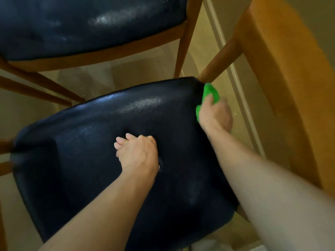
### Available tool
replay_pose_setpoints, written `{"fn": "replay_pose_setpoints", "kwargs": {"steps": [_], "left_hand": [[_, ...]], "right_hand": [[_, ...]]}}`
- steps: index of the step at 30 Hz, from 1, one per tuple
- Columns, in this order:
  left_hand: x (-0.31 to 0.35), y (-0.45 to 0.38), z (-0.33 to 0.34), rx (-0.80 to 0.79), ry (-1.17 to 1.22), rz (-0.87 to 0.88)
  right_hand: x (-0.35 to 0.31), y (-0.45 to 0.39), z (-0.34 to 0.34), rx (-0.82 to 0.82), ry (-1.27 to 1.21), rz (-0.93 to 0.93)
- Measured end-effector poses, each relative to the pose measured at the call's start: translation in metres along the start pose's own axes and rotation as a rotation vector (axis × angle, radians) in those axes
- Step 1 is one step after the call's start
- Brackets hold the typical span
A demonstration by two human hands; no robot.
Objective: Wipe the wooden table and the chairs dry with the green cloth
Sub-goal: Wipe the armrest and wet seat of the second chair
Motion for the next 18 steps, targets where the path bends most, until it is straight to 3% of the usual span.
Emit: {"fn": "replay_pose_setpoints", "kwargs": {"steps": [5,7,13,18], "left_hand": [[0.001,-0.001,-0.002,0.006,-0.003,0.016],[0.0,-0.001,-0.004,0.008,-0.009,0.014],[0.001,0.003,-0.006,0.008,0.027,-0.005],[-0.001,-0.001,-0.002,0.017,0.009,0.0]], "right_hand": [[-0.043,0.011,0.008,0.061,0.016,-0.103],[-0.016,0.02,-0.001,0.102,0.012,-0.18],[0.137,0.059,-0.02,0.149,0.056,0.101],[0.134,0.067,-0.013,0.113,0.067,0.065]]}}
Point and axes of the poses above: each hand's wrist, its own y-axis away from the middle knuckle, its own z-axis out of the palm, x = y × z, the point moved 9 cm from there along -y, towards the middle knuckle, and after that the axes turned 13 degrees about z, right-handed, at the moved point
